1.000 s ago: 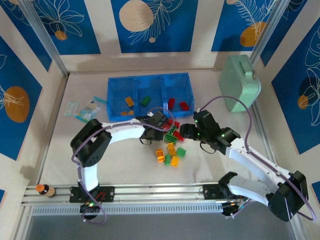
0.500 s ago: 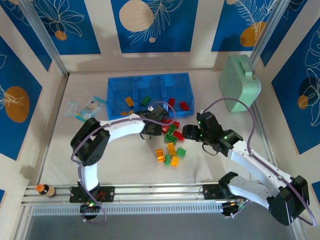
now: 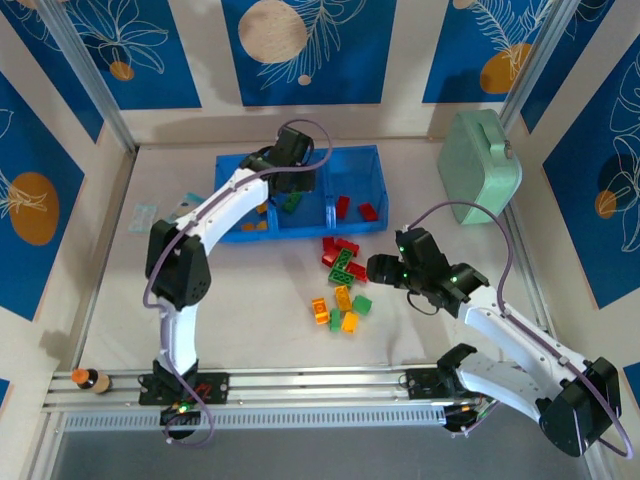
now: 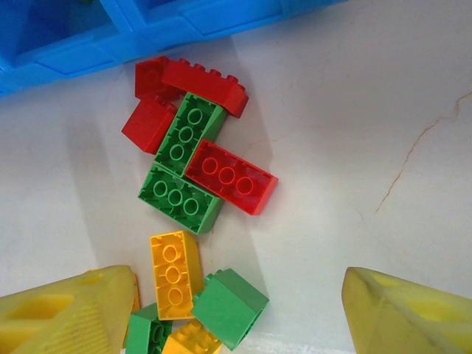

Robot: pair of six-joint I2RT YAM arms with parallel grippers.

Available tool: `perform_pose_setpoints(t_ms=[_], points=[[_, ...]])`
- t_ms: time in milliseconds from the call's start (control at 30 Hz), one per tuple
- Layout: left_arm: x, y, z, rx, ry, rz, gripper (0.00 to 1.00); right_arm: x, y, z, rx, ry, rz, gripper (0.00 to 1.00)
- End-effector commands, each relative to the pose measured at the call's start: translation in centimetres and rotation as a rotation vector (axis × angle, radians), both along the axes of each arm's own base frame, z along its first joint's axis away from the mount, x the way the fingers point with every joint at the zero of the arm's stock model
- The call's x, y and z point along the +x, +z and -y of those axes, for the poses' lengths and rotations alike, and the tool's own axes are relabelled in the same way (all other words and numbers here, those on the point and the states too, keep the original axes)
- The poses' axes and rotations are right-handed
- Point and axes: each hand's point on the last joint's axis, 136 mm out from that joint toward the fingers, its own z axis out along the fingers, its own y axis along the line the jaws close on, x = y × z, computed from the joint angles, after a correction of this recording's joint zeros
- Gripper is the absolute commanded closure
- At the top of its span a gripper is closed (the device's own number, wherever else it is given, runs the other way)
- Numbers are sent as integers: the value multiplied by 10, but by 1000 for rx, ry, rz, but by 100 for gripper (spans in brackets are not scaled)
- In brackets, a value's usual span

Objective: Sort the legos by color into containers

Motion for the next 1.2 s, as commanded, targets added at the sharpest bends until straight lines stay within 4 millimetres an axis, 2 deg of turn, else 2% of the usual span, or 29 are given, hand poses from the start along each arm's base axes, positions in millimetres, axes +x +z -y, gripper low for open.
perform_pose_setpoints(t_ms=[0, 100, 233, 400, 633, 833, 1000, 1167], points=[[1, 3, 4, 41, -72, -34, 31, -8, -4, -3, 25, 14, -32, 25], [-7, 21, 11, 11, -103, 12, 29, -12, -10, -5, 20, 18, -45, 25], [-34, 36, 16, -28, -152, 75, 28, -18, -17, -8, 12, 36, -61, 24], [-74, 38, 14, -85, -193, 107, 28, -20, -23, -15, -18, 78, -81, 25], [-126, 8, -1, -102, -213, 64, 28, -19, -40, -30, -77, 123, -151, 25], [-160, -25, -21, -106, -190, 12, 28, -25, -58, -44, -158, 153, -229, 26], [-178, -48, -35, -107, -172, -25, 29, -30, -73, -52, -209, 145, -288, 29], [-191, -62, -45, -108, -156, -47, 29, -35, -89, -47, -285, 81, -344, 34]])
